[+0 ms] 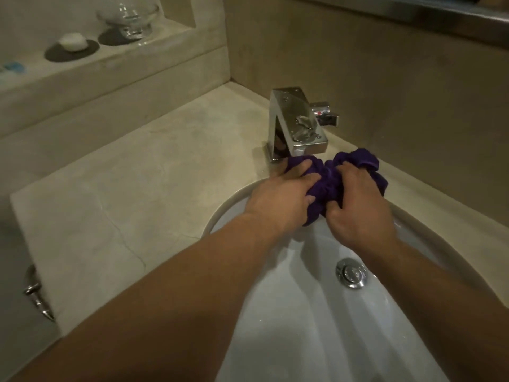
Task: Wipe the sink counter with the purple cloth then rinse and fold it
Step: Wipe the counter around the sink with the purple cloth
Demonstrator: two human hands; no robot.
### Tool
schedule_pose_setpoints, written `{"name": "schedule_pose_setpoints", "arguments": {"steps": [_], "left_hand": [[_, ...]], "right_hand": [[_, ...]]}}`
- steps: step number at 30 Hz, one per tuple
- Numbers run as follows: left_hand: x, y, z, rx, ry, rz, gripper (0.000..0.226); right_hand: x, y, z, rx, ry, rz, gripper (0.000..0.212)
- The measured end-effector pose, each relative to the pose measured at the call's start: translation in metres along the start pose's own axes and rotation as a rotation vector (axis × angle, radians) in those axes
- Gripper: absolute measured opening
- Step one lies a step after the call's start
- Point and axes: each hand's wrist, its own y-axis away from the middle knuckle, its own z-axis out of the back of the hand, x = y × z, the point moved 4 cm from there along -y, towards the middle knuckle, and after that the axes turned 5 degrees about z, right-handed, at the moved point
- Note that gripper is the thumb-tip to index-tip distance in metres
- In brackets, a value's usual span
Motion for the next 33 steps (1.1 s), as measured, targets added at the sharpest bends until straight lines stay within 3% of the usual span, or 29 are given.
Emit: {"name": "schedule_pose_setpoints", "arguments": {"steps": [6, 10, 17, 26, 30, 33], "left_hand": [[0.02, 0.019, 0.016, -0.059, -0.074, -0.084, 0.046], [0.039, 0.028, 0.017, -0.088, -0.004, -0.031, 0.046], [0.048, 0.032, 0.03, -0.05, -0.081, 0.001, 0.042], [0.061, 0.051, 0.043, -0.061, -0.067, 0.086, 0.022], [0.066, 0.068, 0.048, -0.115, 0.133, 0.187, 0.018], [0.05, 0.074, 0.046, -0.187, 0.503, 0.287, 0.021]], "right_hand": [[0.022, -0.006, -0.019, 0.068, -0.028, 0.067, 0.046], [0.04, -0.01, -0.029, 0.103, -0.06, 0.083, 0.046], [0.058, -0.013, -0.038, 0.121, -0.148, 0.033, 0.058], [0.089, -0.009, -0.038, 0.154, -0.296, 0.024, 0.036], [0.088, -0.004, -0.026, 0.157, -0.687, -0.203, 0.038], [0.078, 0.009, -0.016, 0.225, -1.119, -0.419, 0.03]]}}
